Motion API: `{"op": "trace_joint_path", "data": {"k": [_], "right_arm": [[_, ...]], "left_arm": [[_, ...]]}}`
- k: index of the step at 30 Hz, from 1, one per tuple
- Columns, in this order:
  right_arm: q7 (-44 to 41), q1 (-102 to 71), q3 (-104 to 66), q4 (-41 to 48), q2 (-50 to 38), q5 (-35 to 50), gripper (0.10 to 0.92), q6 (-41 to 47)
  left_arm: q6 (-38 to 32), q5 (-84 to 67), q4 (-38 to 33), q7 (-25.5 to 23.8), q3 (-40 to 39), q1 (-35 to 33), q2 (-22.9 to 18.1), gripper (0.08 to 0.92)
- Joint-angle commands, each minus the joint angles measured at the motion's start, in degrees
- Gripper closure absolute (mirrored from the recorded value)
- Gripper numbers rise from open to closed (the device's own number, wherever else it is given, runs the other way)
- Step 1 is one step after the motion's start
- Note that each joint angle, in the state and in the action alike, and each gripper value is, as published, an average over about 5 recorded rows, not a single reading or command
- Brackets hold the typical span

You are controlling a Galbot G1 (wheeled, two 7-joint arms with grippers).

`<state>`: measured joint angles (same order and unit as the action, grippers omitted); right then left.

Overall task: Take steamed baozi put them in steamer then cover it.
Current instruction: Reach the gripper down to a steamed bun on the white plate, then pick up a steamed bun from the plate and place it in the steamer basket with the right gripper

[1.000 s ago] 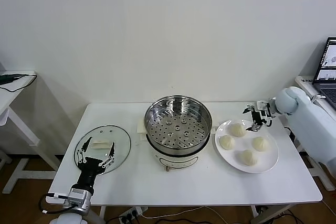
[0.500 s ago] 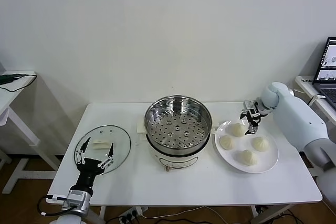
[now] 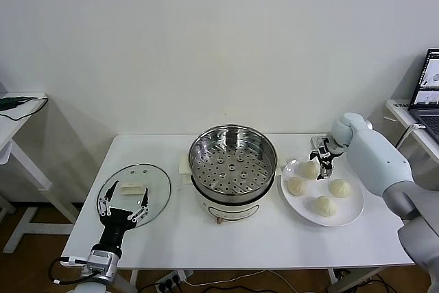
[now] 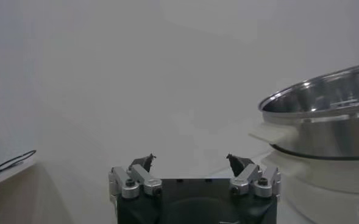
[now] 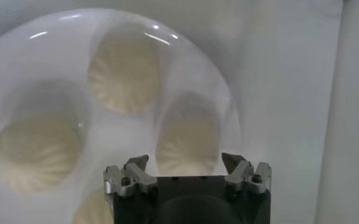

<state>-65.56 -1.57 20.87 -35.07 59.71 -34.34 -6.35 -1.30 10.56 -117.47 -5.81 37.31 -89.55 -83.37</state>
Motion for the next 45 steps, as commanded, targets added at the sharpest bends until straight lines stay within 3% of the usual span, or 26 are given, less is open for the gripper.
{"op": "trace_joint_path", "data": {"k": [1,10,18,27,36,40,45], "right_arm": [[1.0,0.0,-0.2,1.3,1.0,-1.7,0.203,-0.2],[2.1,-0.5,-0.5,1.6,1.7,-2.6,0.204,-0.1],[2.6,-0.7,-0.6,1.3,1.4,-2.5,0.353,-0.2],[2.5,-0.5,0.5,-1.4,-0.5,-0.6,0.372,-0.5],[-2.8,8.3,13.7,-23.3,-16.5,17.1,0.377,-3.6],[-5.7,18.6,22.8,-35.3,-23.2,21.1,0.373,-9.6],[-7.3,32.1,34.2,-45.7,-25.4,24.3,0.372,-16.7]], "left_arm": [[-0.1,0.0,0.1,0.0,0.0,0.0,0.0,0.177],[-0.2,0.1,0.3,0.0,-0.3,0.0,-0.1,0.177],[-0.4,0.1,0.3,0.0,-0.3,-0.1,-0.3,0.177],[-0.4,0.1,-0.3,0.0,-0.3,-0.4,-0.3,0.177],[-0.1,0.2,-1.3,0.1,-0.9,-0.7,0.1,0.177],[-0.2,0.4,-2.0,0.1,-1.2,-1.0,0.3,0.177],[-0.3,0.6,-3.0,0.1,-1.3,-1.4,0.5,0.177]]}}
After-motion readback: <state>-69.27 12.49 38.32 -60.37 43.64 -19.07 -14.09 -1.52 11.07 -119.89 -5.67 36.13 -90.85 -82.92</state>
